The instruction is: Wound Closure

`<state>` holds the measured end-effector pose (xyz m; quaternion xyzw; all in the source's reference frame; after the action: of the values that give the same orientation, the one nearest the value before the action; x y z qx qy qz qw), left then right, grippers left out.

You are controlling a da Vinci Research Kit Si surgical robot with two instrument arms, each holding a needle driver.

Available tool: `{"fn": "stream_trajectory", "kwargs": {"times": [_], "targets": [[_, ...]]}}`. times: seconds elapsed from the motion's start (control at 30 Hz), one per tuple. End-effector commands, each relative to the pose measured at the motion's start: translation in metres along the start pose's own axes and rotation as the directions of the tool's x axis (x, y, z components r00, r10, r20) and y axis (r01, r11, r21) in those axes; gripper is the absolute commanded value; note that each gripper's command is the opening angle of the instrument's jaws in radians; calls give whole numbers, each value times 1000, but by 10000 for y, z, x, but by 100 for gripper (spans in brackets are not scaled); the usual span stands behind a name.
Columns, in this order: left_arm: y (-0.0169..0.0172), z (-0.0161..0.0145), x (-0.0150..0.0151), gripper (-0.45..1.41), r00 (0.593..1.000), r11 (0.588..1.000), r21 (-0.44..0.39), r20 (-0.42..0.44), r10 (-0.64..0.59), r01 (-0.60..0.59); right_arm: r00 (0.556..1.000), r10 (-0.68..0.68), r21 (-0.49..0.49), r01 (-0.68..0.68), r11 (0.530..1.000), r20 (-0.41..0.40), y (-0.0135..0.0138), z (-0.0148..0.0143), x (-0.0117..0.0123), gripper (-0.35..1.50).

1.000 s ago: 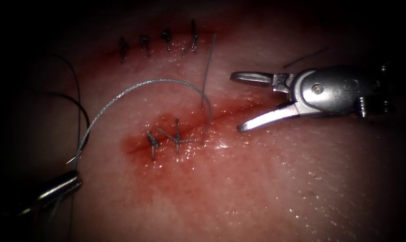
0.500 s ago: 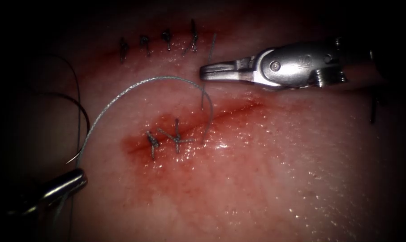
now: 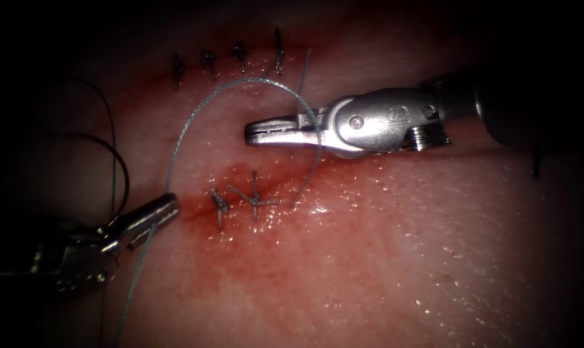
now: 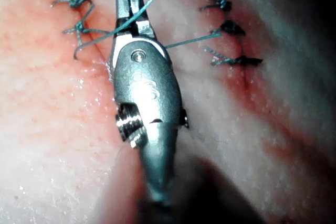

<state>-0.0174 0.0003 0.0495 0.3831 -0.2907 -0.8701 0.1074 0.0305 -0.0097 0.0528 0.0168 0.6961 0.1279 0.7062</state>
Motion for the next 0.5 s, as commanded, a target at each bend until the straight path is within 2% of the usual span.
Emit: {"fn": "stream_trajectory", "kwargs": {"times": [0.03, 0.27, 0.5], "targets": [[11, 10, 2, -45, 1000, 1000, -13, -4, 1, -1, 1000, 5, -4, -5, 1000, -12, -5, 8, -1, -35], [34, 42, 8, -45, 1000, 998, -59, -18, 17, -18, 1000, 17, -9, -17, 1000, -21, -16, 21, 12, -35], [32, 56, 26, -45, 998, 996, -82, -51, 32, -36, 999, 3, 4, -3, 1000, -36, -27, 41, 23, -35]]}}
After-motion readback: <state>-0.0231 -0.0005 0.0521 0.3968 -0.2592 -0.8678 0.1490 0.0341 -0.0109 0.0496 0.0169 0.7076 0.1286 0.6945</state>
